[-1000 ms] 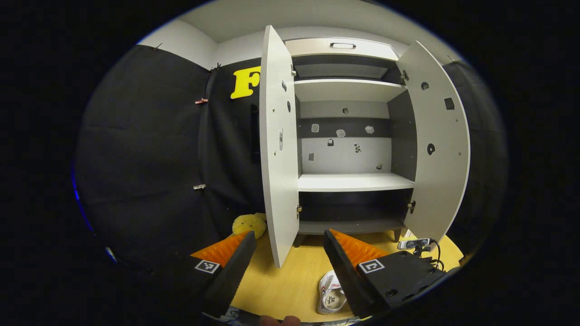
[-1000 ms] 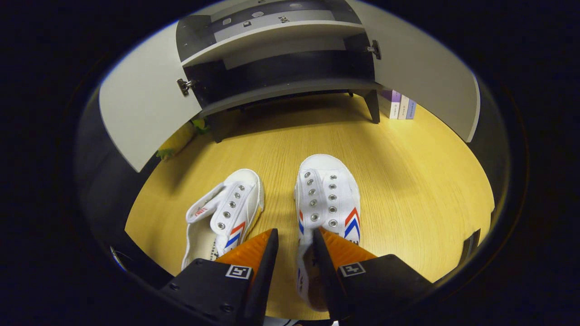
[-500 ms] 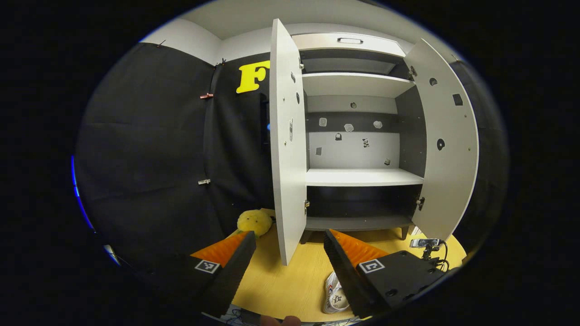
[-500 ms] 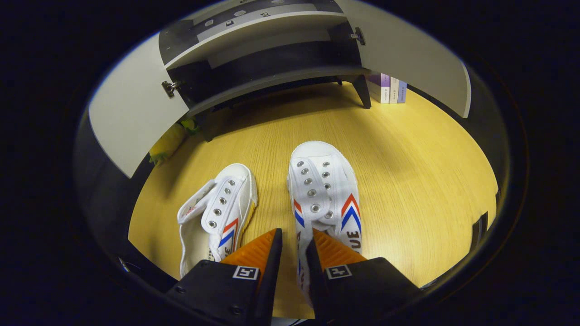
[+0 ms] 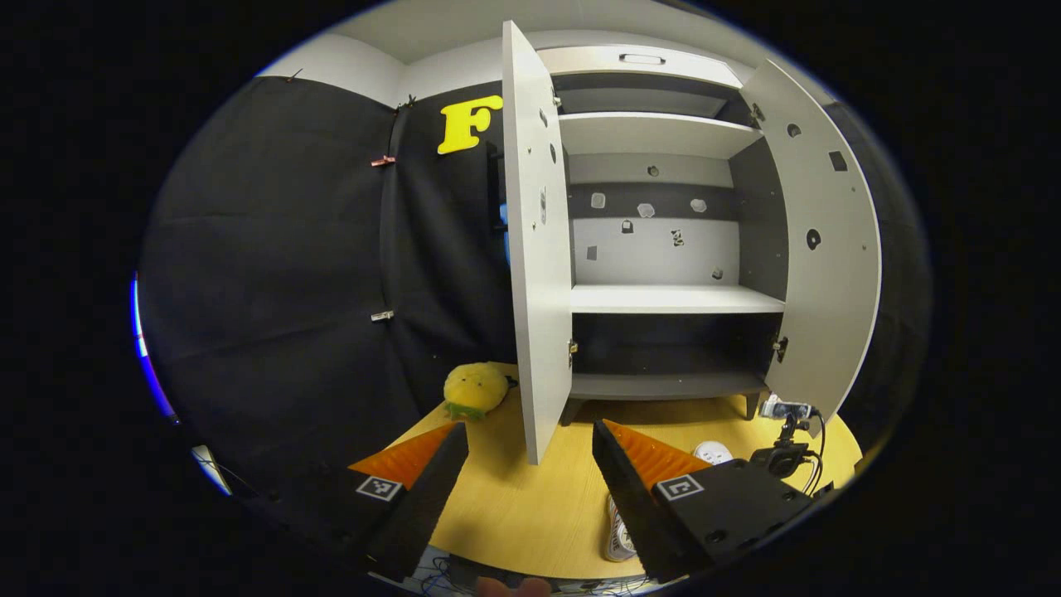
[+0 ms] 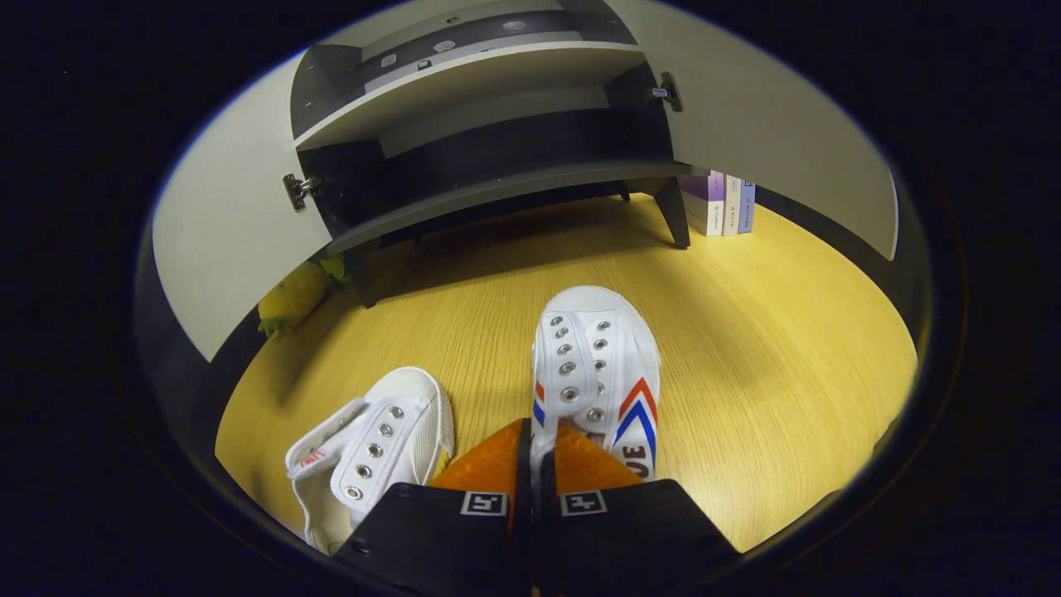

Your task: Grab one shoe with the right hand and put it into the shoe cabinet, grab the other shoe with the left hand and put it into the shoe cabinet; then close the right door with the right hand and the left door with the left hand.

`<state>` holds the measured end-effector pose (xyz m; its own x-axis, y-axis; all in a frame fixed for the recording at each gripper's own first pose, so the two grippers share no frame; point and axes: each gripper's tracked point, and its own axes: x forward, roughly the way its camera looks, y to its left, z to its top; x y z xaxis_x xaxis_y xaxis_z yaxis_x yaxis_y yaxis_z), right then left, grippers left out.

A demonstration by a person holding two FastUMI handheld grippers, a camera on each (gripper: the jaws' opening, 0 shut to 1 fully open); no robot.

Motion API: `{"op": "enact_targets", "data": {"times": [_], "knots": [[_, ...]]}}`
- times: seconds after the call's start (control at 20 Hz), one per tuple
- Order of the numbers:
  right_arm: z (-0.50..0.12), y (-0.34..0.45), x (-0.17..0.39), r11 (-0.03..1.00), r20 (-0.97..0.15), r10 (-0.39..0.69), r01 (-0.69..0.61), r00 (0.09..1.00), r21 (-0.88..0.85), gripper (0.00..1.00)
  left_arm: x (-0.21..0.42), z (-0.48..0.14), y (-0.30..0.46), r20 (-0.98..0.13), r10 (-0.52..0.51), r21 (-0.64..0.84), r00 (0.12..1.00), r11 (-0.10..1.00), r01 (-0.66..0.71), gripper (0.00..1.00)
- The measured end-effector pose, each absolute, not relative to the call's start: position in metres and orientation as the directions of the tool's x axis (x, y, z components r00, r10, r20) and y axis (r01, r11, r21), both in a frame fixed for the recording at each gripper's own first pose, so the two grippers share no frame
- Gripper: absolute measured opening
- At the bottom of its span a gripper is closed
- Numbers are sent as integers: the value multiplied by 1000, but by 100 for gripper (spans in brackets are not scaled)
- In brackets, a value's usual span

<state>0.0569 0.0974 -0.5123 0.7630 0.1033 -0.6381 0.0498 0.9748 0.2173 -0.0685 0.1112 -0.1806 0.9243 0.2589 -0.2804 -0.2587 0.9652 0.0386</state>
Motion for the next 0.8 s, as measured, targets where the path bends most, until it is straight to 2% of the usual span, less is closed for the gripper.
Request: {"op": "enact_targets", "data": {"times": [0.05, 0.45, 0.8], "knots": [[-511, 97, 60, 970, -641, 125, 41, 758, 238, 5, -67, -181, 110, -282, 258, 39, 924, 966, -257, 95], [-423, 83, 56, 935, -540, 230, -30, 810, 352, 5, -58, -170, 107, -254, 244, 36, 936, 969, -243, 95], [-293, 93, 65, 917, -413, 261, -90, 872, 389, 4, -48, -145, 96, -208, 217, 40, 954, 976, -213, 95]]}}
